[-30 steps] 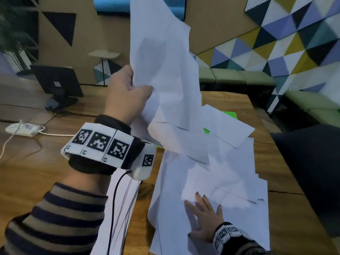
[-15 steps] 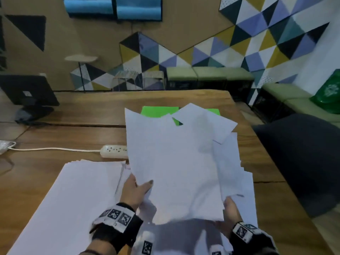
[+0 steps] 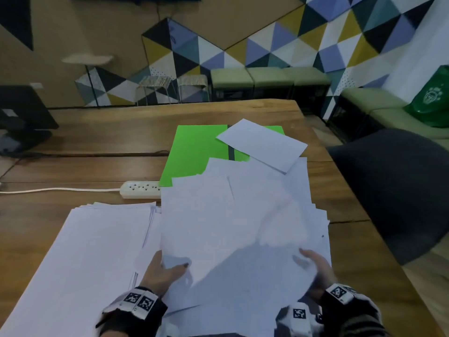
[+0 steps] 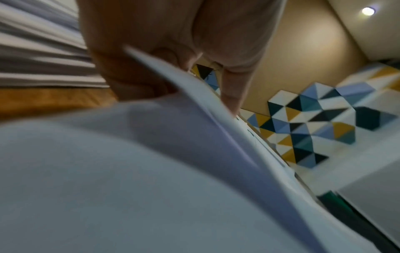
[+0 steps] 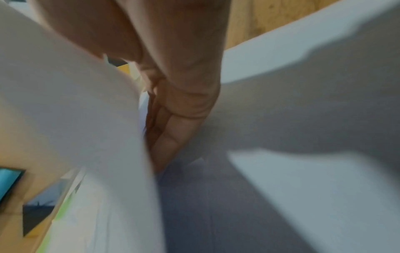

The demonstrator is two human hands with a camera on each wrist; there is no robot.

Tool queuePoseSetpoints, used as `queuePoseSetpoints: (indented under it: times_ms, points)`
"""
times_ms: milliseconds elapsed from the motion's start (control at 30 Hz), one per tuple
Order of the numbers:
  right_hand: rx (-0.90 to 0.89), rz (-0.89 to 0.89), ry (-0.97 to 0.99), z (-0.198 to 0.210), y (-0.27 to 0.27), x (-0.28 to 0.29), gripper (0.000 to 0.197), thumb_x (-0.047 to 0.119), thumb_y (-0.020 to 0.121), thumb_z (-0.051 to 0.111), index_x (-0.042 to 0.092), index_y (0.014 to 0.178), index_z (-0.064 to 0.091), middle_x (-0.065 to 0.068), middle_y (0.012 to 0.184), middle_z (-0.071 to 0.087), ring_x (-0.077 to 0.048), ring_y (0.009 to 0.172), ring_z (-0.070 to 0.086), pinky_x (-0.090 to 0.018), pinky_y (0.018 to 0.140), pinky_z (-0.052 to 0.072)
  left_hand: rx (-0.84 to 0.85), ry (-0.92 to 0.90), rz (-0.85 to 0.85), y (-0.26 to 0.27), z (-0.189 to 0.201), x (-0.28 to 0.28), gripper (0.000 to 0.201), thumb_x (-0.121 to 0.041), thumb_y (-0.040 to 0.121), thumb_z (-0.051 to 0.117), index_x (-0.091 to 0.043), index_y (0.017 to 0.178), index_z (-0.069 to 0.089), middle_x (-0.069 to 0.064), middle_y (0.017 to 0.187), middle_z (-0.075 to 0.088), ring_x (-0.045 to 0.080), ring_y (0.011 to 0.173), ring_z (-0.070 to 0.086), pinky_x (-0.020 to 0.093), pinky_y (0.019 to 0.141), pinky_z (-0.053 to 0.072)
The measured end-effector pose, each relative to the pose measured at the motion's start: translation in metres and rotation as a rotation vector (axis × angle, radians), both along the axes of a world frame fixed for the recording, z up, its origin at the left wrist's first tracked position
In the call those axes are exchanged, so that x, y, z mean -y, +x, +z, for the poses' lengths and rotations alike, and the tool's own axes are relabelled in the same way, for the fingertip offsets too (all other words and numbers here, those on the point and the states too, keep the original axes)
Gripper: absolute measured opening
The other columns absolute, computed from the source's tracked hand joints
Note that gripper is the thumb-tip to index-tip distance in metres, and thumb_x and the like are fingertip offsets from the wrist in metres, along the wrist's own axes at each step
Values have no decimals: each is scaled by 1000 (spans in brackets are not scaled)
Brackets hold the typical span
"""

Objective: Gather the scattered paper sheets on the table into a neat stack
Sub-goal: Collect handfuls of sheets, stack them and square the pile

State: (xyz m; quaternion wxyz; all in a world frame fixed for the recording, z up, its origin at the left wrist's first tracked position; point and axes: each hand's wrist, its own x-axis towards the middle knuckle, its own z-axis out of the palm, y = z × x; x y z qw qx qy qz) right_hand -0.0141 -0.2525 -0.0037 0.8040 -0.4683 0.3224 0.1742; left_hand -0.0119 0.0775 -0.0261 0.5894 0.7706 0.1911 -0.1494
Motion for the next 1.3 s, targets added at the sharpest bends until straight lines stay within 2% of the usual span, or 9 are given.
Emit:
queuePoseSetpoints:
  times_ms: [100,233,333,500,633,833,933,1067,1300]
  points:
    - [-61,157,-344,-7,8,2,22,-8,82,58,-22,96,48,-24,86,60,-39,77,61,-46,75,48,22,114,-1,5,11,6,67,-34,51,76,-12,110,53,5,102,63,26,96,60,43,90,50]
    - [-59,487,-707,1,20,6,33,22,90,59,-4,107,49,-15,105,57,-25,90,57,-32,75,48,-14,284,-88,11,26,9,29,2,78,64,-19,73,45,-1,74,47,18,77,46,25,69,37]
    - [61,170,-535,10,28,15,16,18,90,60,5,99,56,-15,104,64,-13,71,57,-17,54,47,-58,231,36,13,18,-5,48,-2,77,70,-2,120,49,17,117,56,34,113,51,37,91,40]
    - [51,117,-90,7,16,-7,112,68,35,80,10,124,43,-9,84,72,-16,59,69,-27,54,57,-112,84,212,13,3,3,73,-11,79,73,-1,139,32,19,139,42,36,125,44,41,100,39]
    - [22,101,-434,-3,17,-29,33,27,95,49,-6,97,50,-20,104,60,-27,83,58,-41,82,48,-149,22,181,7,1,16,60,-8,75,76,-9,123,40,17,126,50,33,111,51,48,96,46]
    - [-16,-4,-470,-1,37,-11,31,26,100,38,-1,98,53,-16,89,56,-27,86,59,-39,84,44,-148,-19,114,6,-1,3,83,-19,48,80,-19,123,45,14,118,59,36,113,55,53,94,48]
    - [-62,9,-254,-5,39,-3,27,17,99,41,8,74,47,-7,49,44,-16,35,46,-23,48,41,-96,-16,58,6,5,-3,71,-30,39,78,-9,104,59,19,103,67,40,100,61,56,88,51]
    - [-67,223,-287,7,37,6,31,5,97,41,9,66,42,-4,38,37,-12,25,34,-15,30,30,-98,-29,62,11,17,-5,31,-7,63,79,-2,89,63,9,79,72,35,91,62,47,85,50]
    - [-74,520,-908,2,83,29,30,23,96,45,6,71,46,-9,69,46,-24,66,45,-30,71,35,-147,128,11,14,15,-11,34,13,77,60,-15,97,59,9,92,67,29,85,63,39,78,54]
